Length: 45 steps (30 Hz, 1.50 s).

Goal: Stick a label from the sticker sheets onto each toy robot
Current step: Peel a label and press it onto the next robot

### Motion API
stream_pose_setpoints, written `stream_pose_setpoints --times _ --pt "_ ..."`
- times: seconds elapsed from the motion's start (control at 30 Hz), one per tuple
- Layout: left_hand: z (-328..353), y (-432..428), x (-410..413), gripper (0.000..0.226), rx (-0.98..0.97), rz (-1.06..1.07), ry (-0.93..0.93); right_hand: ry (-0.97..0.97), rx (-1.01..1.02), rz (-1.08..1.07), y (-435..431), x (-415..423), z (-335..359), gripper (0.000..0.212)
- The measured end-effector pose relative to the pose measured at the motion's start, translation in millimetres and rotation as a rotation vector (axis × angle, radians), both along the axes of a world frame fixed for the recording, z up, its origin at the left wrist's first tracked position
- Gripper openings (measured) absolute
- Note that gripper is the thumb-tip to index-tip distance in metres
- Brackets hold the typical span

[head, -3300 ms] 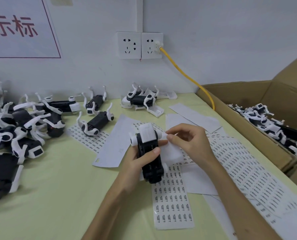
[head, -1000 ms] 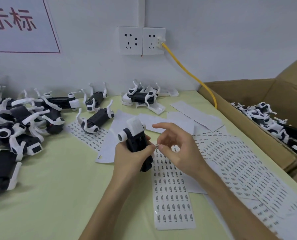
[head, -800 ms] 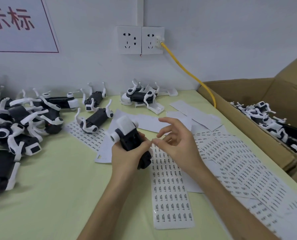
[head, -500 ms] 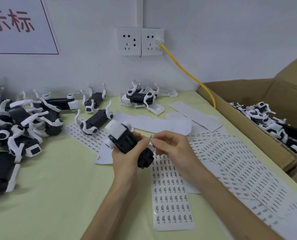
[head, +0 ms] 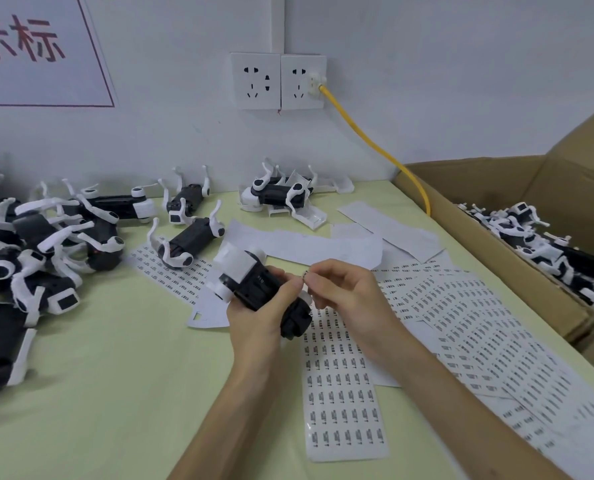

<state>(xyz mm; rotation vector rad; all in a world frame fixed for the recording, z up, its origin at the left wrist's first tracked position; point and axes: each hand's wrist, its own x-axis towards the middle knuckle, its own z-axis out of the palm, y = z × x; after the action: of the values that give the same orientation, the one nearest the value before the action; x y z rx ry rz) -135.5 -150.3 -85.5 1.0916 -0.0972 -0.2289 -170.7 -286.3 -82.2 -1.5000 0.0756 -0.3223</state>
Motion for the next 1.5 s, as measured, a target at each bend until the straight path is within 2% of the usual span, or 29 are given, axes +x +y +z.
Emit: stream_pose_setpoints --times 0.07,0.17,0.2,0.27,0.33,0.43,0.53,0.63,0.77,0.83,0.93,1.0,1.07,1.13,1.17,1.27,1.37,1.5 --pt "1.6 -0.3 -1.8 0.019 -0.046 0.005 0.018 -0.025 0.001 -0.028 0.3 0.1 1.2 0.005" --pt "6.6 -2.9 -6.0 0.035 -0.104 -0.018 0.014 -0.054 0.041 -0.121 -2.2 0.4 2.3 0.005" --pt "7.5 -3.7 -7.2 0.034 -0.101 -0.037 0.007 -0.057 0.054 -0.149 -3.3 0.6 2.1 0.005" --pt "7.5 -4.4 -8.3 0.015 -0.060 -0.071 -0.001 -0.052 0.090 -0.214 -6.4 2.1 1.5 0.005" --pt "8.2 -3.2 -8.8 0.021 -0.032 -0.070 0.018 -0.061 0.116 -0.334 -13.3 4.3 2.6 0.006" --pt "13.2 2.3 -4.8 0.030 -0.177 -0.094 0.199 -0.123 -0.059 -0.547 -28.5 4.3 12.2 0.003" --pt "20.4 6.2 -1.0 0.018 -0.375 -0.162 0.402 -0.191 -0.264 -0.559 -37.5 0.2 34.7 0.012" --pt "20.8 5.1 -0.2 0.025 -0.416 -0.185 0.385 -0.188 -0.503 -0.456 -36.3 -6.3 63.8 0.026" --pt "17.2 1.3 -1.9 0.038 -0.310 -0.155 0.324 -0.225 -0.846 -0.286 -24.2 -27.2 102.9 0.033" --pt "17.4 -0.1 -3.0 0.034 -0.265 -0.156 0.285 -0.287 -0.867 -0.280 -16.9 -38.4 118.3 0.032" --pt "18.7 -1.3 -3.3 0.036 -0.247 -0.140 0.252 -0.364 -0.627 -0.262 -4.6 -52.2 121.9 0.033" --pt "19.1 0.1 -3.2 0.052 -0.276 -0.131 0.252 -0.394 -0.265 -0.207 12.1 -61.1 103.4 0.033" --pt "16.2 2.3 -2.4 0.058 -0.308 -0.142 0.236 -0.305 0.194 -0.122 37.2 -67.3 73.6 0.034" --pt "11.1 4.2 -2.0 0.041 -0.331 -0.195 0.230 -0.178 0.569 -0.012 65.2 -69.6 43.4 0.038" --pt "10.9 4.8 -3.3 0.035 -0.335 -0.231 0.256 -0.138 0.685 0.021 77.6 -68.8 31.0 0.041" --pt "7.4 5.9 -5.3 0.044 -0.313 -0.297 0.335 -0.082 0.802 0.036 100.5 -62.5 12.7 0.044" --pt "5.3 6.3 -4.9 0.030 -0.328 -0.310 0.342 -0.046 0.863 0.006 101.0 -57.1 11.8 0.043" --pt "3.5 5.8 -4.9 0.050 -0.341 -0.347 0.322 -0.023 0.901 0.055 95.2 -54.5 10.3 0.045"
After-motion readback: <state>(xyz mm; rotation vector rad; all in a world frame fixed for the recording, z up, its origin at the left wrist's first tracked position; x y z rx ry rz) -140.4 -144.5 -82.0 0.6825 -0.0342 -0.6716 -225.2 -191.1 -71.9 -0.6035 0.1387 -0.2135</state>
